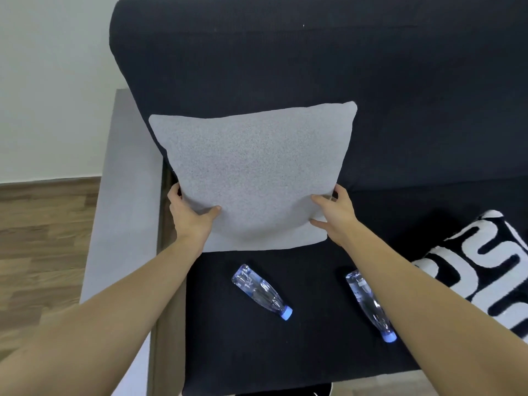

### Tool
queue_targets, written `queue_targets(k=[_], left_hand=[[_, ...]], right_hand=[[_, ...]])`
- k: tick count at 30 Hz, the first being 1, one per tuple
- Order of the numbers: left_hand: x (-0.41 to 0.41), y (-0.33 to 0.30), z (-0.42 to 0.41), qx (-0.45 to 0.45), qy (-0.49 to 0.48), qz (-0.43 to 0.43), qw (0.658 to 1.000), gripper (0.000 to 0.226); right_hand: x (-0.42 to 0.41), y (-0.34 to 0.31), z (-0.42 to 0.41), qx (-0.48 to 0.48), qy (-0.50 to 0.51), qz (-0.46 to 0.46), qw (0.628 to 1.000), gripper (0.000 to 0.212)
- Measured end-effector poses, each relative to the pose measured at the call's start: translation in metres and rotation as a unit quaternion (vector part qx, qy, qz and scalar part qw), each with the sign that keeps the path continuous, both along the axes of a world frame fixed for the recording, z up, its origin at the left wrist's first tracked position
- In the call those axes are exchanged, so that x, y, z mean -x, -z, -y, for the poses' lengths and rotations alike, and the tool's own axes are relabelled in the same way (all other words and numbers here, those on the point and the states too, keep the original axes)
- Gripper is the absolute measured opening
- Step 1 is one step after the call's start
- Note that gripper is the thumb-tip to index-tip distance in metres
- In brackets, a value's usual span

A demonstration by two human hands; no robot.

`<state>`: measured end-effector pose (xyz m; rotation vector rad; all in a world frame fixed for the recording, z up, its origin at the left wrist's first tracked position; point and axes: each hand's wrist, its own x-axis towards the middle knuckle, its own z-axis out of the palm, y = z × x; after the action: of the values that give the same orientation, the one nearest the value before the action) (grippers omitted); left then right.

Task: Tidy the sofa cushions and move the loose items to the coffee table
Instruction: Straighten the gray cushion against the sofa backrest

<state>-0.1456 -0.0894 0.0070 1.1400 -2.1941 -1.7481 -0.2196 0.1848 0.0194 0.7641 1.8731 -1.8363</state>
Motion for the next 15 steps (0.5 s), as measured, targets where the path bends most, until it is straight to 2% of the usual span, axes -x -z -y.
queue_targets(k=[3, 7, 9, 15], left_hand=[[-0.001, -0.012, -0.017, 0.048, -0.035, 0.018, 0.998, 0.090], [0.002, -0.037, -0.054, 0.112, -0.062, -0.009, 0.992, 0.060], [0.002, -0.047, -0.077, 0.129, -0.025, -0.028, 0.991, 0.049], [-0.002, -0.067, -0.195, 0.054, 0.121, -0.043, 0.990, 0.021]], right_hand=[[0.001, -0.011, -0.011, -0.047, 0.001, -0.001, 0.999, 0.053], [-0.004, -0.028, -0.037, -0.075, 0.014, -0.023, 0.997, 0.041], [-0.009, -0.036, -0.052, -0.091, 0.020, -0.033, 0.995, 0.036], [-0.044, -0.058, -0.153, -0.160, 0.041, -0.039, 0.986, 0.021]])
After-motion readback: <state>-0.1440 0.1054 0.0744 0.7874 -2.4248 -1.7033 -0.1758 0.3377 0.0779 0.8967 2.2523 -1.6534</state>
